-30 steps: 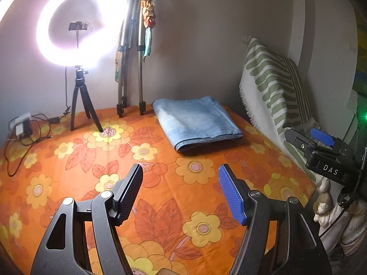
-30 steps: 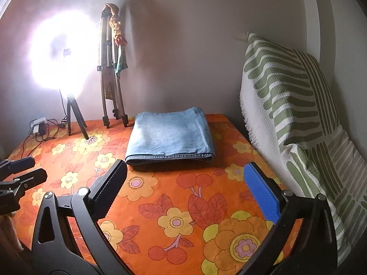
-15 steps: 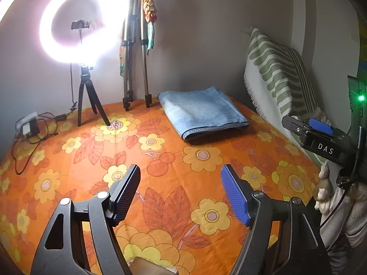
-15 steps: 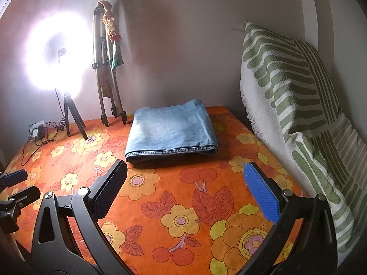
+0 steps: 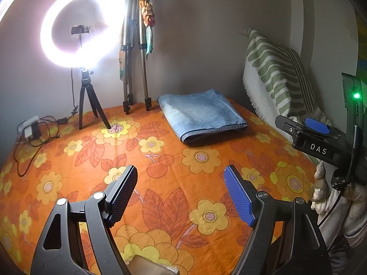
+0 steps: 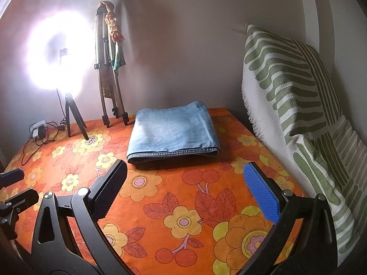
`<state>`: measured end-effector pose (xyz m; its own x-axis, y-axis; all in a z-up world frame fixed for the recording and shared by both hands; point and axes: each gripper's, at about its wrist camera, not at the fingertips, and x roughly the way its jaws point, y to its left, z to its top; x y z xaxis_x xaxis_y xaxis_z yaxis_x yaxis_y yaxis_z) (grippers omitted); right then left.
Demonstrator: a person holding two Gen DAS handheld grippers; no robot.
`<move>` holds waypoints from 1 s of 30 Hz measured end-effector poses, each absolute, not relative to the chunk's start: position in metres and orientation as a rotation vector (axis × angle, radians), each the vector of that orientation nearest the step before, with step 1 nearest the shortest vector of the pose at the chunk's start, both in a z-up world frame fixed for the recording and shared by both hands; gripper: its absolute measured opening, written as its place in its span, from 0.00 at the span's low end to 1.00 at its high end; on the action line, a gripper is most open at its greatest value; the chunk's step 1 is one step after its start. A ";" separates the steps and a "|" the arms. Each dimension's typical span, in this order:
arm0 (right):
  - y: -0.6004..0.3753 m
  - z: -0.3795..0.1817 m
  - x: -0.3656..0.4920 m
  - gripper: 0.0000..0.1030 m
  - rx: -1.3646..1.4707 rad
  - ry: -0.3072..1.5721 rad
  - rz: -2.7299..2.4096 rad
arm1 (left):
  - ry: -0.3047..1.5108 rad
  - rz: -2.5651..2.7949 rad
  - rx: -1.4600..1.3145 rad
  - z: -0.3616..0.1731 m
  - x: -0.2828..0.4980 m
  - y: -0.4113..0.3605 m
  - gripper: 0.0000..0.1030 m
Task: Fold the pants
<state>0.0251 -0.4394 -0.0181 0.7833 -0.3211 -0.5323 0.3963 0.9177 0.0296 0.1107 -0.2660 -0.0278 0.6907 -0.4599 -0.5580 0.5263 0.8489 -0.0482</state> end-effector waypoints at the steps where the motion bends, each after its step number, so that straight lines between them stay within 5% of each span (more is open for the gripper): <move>1: -0.439 -0.019 0.025 1.00 0.144 0.548 -0.389 | 0.591 -0.553 0.118 -0.028 0.111 -0.266 0.76; 30: -0.438 -0.018 0.025 1.00 0.143 0.546 -0.389 | 0.590 -0.558 0.127 -0.030 0.105 -0.268 0.76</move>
